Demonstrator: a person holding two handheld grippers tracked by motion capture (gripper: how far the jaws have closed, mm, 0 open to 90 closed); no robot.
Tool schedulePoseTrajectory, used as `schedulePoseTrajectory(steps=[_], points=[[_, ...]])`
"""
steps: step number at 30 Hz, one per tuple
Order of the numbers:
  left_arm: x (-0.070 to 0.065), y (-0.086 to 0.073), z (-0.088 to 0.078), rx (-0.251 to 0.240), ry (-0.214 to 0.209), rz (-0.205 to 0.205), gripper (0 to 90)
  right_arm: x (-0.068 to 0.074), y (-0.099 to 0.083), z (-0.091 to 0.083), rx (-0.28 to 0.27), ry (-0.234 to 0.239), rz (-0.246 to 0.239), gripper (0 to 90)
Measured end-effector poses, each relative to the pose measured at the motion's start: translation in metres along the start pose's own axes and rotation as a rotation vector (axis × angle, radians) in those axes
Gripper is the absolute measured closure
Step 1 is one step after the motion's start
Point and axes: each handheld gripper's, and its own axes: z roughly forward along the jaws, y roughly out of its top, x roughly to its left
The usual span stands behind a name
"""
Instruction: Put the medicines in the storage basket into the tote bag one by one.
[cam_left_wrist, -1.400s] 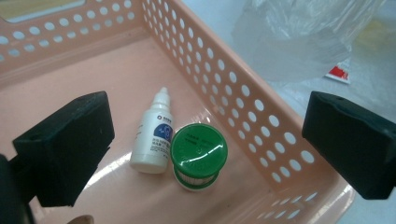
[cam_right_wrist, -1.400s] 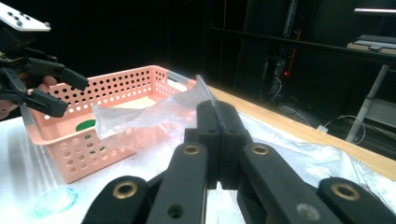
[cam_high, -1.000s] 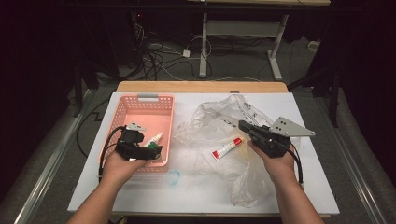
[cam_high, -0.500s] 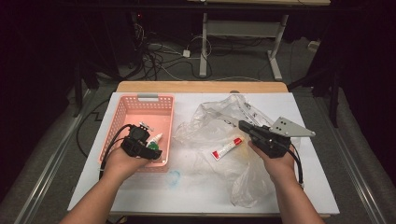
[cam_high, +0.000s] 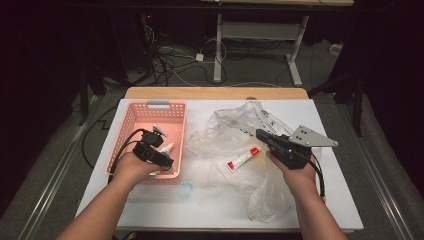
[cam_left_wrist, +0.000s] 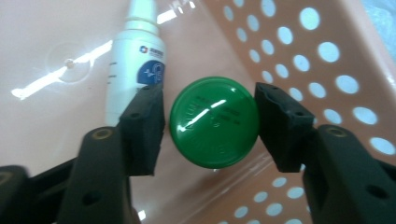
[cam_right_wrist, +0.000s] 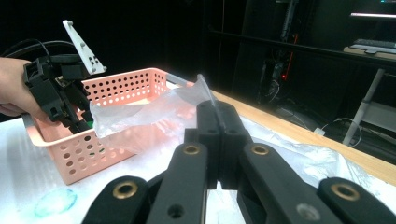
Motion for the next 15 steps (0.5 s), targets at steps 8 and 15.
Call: schedulePoseTrajectory(steps=[8, 15], points=[[-0.0038, -0.0007, 0.0015, 0.005, 0.02, 0.037, 49.9, 0.0009, 0.0002, 0.0002, 0.001, 0.002, -0.007, 90.0], [-0.008, -0.0022, 0.0016, -0.006, 0.047, 0.063, 50.4, 0.0007, 0.0003, 0.0, -0.001, 0.0, -0.004, 90.0]])
